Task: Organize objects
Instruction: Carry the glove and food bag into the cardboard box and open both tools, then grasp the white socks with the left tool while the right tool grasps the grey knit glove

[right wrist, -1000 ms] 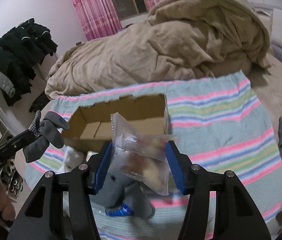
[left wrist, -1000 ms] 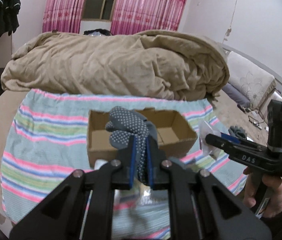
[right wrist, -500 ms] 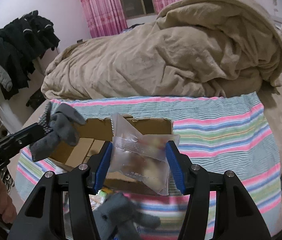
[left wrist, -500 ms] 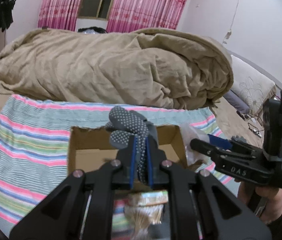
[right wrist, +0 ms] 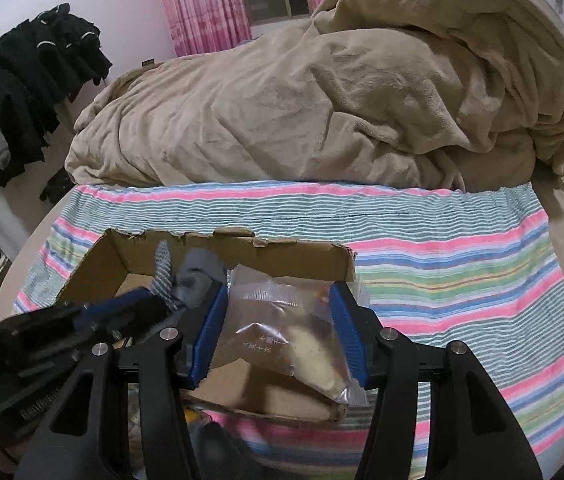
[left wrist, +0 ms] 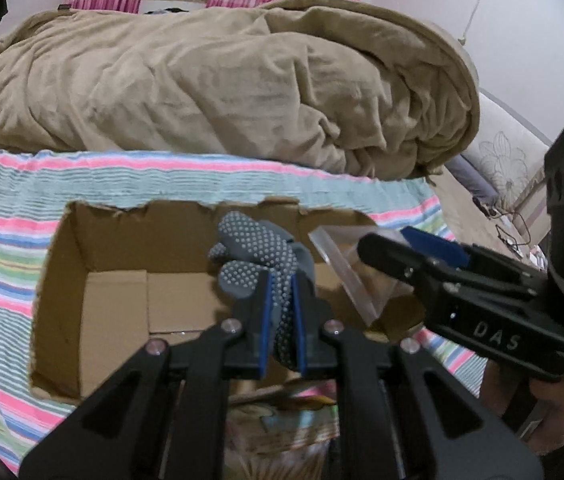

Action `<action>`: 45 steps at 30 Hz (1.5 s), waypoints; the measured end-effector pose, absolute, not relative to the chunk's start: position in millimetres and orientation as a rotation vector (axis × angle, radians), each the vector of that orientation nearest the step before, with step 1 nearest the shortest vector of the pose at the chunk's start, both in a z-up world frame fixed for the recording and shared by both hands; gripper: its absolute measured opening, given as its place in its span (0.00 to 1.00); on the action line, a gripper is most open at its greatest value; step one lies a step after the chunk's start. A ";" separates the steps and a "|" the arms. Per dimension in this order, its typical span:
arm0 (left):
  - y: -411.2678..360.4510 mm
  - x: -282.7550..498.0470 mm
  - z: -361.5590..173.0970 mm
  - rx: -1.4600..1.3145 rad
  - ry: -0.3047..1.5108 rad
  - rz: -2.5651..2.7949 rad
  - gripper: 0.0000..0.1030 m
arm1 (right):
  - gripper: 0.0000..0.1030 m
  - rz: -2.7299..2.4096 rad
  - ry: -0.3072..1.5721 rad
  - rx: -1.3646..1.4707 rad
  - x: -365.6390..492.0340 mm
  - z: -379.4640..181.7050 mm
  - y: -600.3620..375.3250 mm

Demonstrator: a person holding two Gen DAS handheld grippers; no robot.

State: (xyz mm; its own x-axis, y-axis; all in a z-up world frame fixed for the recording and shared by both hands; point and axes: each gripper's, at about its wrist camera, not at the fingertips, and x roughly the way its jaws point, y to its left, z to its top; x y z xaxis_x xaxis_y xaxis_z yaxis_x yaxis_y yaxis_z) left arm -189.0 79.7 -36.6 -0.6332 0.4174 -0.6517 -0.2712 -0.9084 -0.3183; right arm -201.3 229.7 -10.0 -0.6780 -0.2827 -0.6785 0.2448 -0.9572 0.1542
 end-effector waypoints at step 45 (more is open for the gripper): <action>3.0 -52.2 28.3 -1.056 -0.189 2.737 0.78 | 0.87 -2.707 -0.097 1.029 -77.1 38.0 232.4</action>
State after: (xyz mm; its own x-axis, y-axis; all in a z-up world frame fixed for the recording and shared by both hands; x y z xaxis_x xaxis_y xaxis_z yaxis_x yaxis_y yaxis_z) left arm -52.2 3.0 28.3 -0.7244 0.2326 -0.6490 -0.1411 -0.9715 -0.1907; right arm -77.1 232.4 38.0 -0.7216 -0.2494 -0.6458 0.2025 -0.9681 0.1476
